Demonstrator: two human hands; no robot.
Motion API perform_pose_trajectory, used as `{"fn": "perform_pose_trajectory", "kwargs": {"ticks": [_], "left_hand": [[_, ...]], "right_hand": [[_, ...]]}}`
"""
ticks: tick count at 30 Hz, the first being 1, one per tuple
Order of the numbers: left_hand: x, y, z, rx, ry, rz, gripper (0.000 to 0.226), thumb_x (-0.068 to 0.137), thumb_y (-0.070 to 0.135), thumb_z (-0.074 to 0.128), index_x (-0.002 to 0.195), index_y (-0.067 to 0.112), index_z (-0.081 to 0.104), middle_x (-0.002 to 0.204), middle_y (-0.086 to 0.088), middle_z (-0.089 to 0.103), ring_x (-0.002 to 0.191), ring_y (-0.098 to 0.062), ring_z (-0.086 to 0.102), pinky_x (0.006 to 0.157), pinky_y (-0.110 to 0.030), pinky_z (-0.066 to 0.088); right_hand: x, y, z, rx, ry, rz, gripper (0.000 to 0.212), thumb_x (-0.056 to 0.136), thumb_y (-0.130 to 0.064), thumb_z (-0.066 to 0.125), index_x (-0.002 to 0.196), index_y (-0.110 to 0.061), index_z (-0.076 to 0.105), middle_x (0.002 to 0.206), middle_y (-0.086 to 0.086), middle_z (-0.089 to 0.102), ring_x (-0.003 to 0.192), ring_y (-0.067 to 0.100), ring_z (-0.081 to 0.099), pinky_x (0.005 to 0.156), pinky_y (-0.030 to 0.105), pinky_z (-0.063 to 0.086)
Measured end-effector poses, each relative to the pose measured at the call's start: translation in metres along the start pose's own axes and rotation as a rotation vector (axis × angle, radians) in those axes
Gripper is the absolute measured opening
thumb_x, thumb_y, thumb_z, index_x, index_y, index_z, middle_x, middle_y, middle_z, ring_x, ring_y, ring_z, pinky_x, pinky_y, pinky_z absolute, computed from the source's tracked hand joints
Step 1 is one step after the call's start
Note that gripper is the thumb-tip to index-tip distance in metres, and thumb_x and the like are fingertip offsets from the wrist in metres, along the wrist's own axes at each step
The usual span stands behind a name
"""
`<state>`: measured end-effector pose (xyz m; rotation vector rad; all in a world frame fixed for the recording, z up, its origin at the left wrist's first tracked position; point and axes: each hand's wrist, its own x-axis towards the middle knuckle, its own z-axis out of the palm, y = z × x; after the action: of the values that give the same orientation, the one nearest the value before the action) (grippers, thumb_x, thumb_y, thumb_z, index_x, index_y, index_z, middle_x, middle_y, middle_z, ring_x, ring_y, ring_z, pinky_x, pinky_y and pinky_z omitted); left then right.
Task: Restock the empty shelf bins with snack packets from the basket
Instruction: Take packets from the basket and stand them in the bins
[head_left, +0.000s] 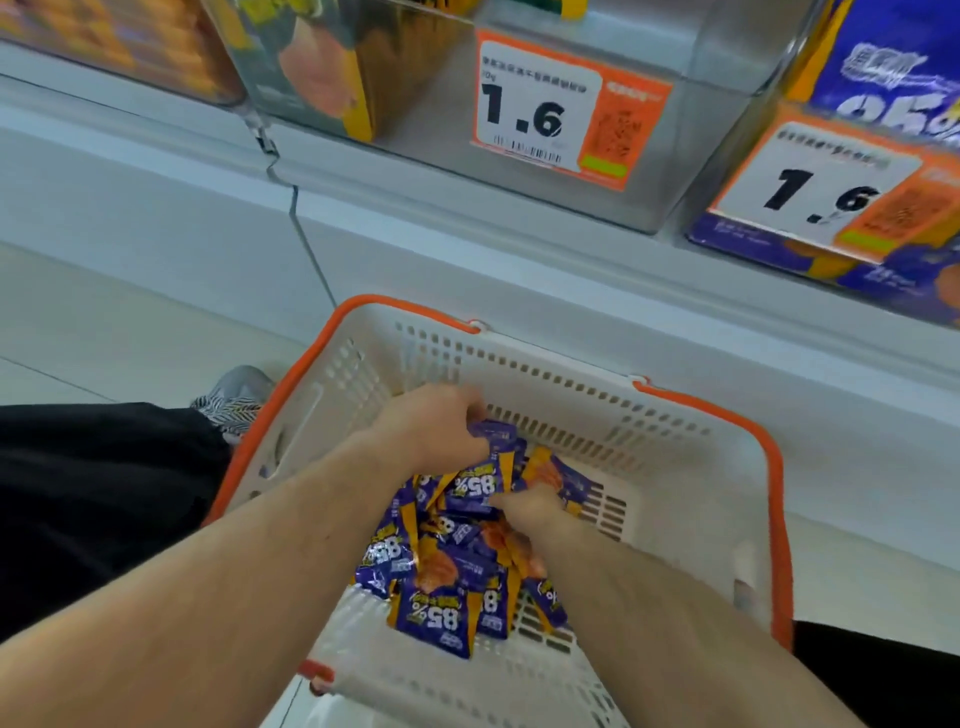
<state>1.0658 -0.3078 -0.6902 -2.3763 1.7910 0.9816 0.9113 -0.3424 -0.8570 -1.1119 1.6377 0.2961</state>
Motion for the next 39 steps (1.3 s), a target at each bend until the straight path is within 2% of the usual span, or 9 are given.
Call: {"fn": "perform_pose_trajectory", "kwargs": {"ticks": [10, 14, 20, 23, 25, 27, 31, 34, 39], "left_hand": [[-0.011, 0.017, -0.007, 0.011, -0.046, 0.021, 0.039, 0.081, 0.036, 0.058, 0.119, 0.027, 0.06, 0.111, 0.006, 0.065, 0.098, -0.017, 0.06, 0.085, -0.039, 0.055], [-0.022, 0.041, -0.012, 0.035, -0.071, 0.085, 0.051, 0.081, 0.043, 0.063, 0.129, 0.026, 0.056, 0.124, 0.005, 0.062, 0.11, -0.017, 0.059, 0.094, -0.039, 0.052], [-0.037, 0.091, -0.03, 0.121, 0.059, 0.229, 0.064, 0.084, 0.048, 0.064, 0.142, 0.033, 0.041, 0.146, 0.004, 0.044, 0.132, -0.019, 0.041, 0.107, -0.041, 0.037], [-0.047, 0.121, -0.043, -0.129, 0.026, 0.271, 0.047, 0.083, 0.038, 0.071, 0.126, 0.027, 0.055, 0.124, 0.004, 0.06, 0.113, -0.017, 0.057, 0.093, -0.031, 0.046], [-0.05, 0.142, -0.05, -0.223, 0.06, 0.329, 0.013, 0.083, 0.026, 0.071, 0.084, 0.024, 0.058, 0.083, 0.004, 0.061, 0.08, -0.016, 0.058, 0.064, -0.024, 0.043], [-0.054, 0.16, -0.057, -0.291, 0.107, 0.369, 0.028, 0.084, 0.018, 0.07, 0.065, 0.022, 0.05, 0.064, 0.005, 0.052, 0.064, -0.016, 0.051, 0.054, -0.025, 0.035], [-0.06, 0.186, -0.071, -0.519, 0.162, 0.437, 0.003, 0.084, 0.013, 0.071, 0.084, 0.015, 0.069, 0.08, -0.003, 0.072, 0.073, -0.019, 0.065, 0.066, -0.031, 0.05], [-0.064, 0.206, -0.083, -0.666, 0.182, 0.499, 0.018, 0.087, 0.01, 0.07, 0.086, 0.028, 0.069, 0.078, 0.014, 0.072, 0.067, 0.001, 0.067, 0.06, -0.015, 0.05], [-0.069, 0.246, -0.104, -0.734, 0.277, 0.568, 0.017, 0.088, 0.018, 0.071, 0.083, 0.032, 0.063, 0.072, 0.02, 0.069, 0.064, 0.005, 0.066, 0.05, -0.011, 0.047]], "right_hand": [[-0.016, -0.017, -0.049, -0.234, 0.073, -0.228, 0.031, 0.076, -0.003, 0.059, 0.059, -0.015, 0.036, 0.062, 0.009, 0.04, 0.061, 0.02, 0.041, 0.059, 0.035, 0.032], [-0.079, -0.038, -0.111, -0.513, 0.13, -0.452, 0.015, 0.08, -0.005, 0.059, 0.069, -0.014, 0.053, 0.071, 0.004, 0.056, 0.069, 0.021, 0.058, 0.057, 0.029, 0.043], [-0.176, -0.067, -0.192, -0.871, 0.18, -0.734, 0.014, 0.082, -0.017, 0.065, 0.095, -0.021, 0.069, 0.094, -0.004, 0.064, 0.089, 0.018, 0.059, 0.078, 0.032, 0.052], [-0.227, -0.074, -0.22, -0.884, 0.232, -0.852, 0.023, 0.083, -0.012, 0.063, 0.104, -0.016, 0.072, 0.098, -0.001, 0.065, 0.091, 0.016, 0.058, 0.077, 0.026, 0.047], [-0.256, -0.075, -0.235, -0.863, 0.266, -0.898, 0.021, 0.085, -0.011, 0.063, 0.104, -0.015, 0.072, 0.094, -0.002, 0.064, 0.088, 0.015, 0.058, 0.075, 0.027, 0.047], [-0.28, -0.073, -0.249, -0.836, 0.308, -0.923, 0.019, 0.087, -0.014, 0.064, 0.105, -0.015, 0.071, 0.096, -0.002, 0.066, 0.089, 0.015, 0.059, 0.075, 0.027, 0.048], [-0.315, -0.062, -0.285, -0.711, 0.526, -0.935, 0.019, 0.086, -0.029, 0.073, 0.101, -0.018, 0.071, 0.085, -0.009, 0.059, 0.082, 0.01, 0.056, 0.068, 0.023, 0.041], [-0.329, -0.054, -0.305, -0.624, 0.591, -0.892, 0.019, 0.084, -0.031, 0.075, 0.096, -0.016, 0.072, 0.076, -0.012, 0.06, 0.073, 0.007, 0.057, 0.061, 0.022, 0.044], [-0.343, -0.049, -0.323, -0.507, 0.767, -0.894, 0.018, 0.09, -0.029, 0.069, 0.091, -0.01, 0.067, 0.087, 0.004, 0.065, 0.084, 0.02, 0.061, 0.075, 0.037, 0.053]]}}
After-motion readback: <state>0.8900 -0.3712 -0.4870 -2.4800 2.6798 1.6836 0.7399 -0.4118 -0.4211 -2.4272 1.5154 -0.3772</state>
